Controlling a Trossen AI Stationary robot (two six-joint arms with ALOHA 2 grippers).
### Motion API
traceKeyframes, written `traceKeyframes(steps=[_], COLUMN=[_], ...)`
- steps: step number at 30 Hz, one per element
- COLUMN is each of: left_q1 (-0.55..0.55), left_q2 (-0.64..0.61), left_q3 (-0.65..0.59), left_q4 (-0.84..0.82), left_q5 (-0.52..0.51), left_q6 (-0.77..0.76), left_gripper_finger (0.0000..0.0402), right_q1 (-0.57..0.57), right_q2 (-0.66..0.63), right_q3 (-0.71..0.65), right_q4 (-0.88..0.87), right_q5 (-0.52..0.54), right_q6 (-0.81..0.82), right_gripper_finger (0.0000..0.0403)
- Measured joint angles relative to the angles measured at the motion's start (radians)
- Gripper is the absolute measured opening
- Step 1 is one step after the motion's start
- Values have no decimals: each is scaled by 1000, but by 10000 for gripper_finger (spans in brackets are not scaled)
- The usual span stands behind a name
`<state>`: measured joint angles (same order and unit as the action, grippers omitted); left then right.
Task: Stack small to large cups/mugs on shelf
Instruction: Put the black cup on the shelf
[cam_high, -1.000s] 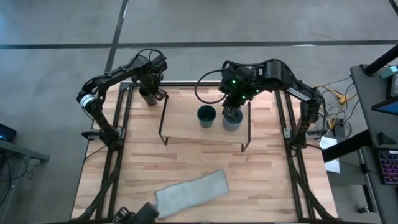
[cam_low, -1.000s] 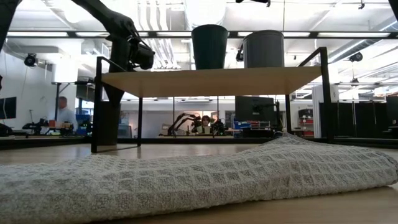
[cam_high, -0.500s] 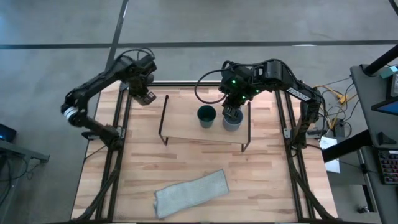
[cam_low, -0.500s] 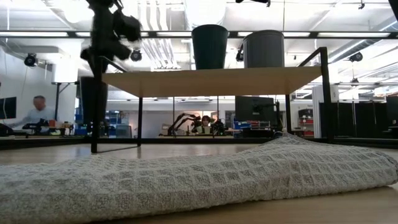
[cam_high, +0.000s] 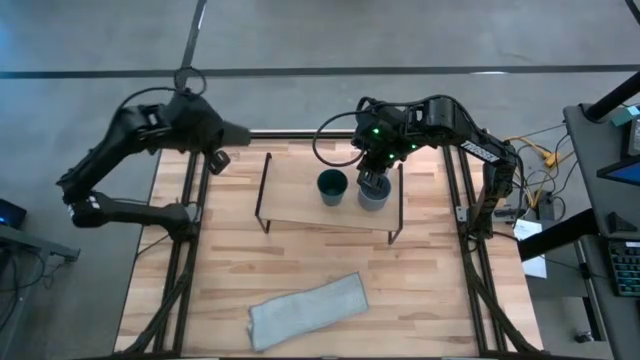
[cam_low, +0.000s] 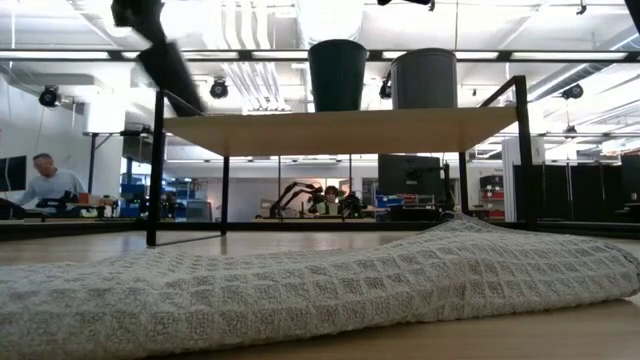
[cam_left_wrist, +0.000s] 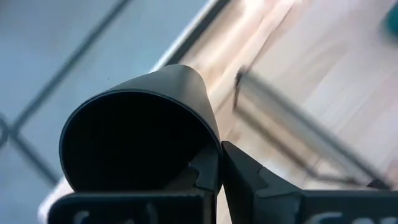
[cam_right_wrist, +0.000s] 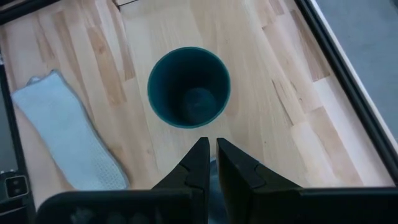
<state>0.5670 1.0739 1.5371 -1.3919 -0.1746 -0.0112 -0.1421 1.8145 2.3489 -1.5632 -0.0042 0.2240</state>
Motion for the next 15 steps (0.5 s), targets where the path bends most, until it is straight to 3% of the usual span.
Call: traceKeyframes(steps=[6,15], left_q1=[-129,-297], left_q2=[-24,61], left_q3=[50,115], left_q4=[184,197], left_q5=[19,84], left_q6=[81,235], left_gripper_finger=[0,0], right_q1=[0,0], right_q2=[0,0], right_q3=[0,0], right_q4=[0,0], right_q5=[6,6], right_q6=[1,4], right_gripper_finger=[22,22])
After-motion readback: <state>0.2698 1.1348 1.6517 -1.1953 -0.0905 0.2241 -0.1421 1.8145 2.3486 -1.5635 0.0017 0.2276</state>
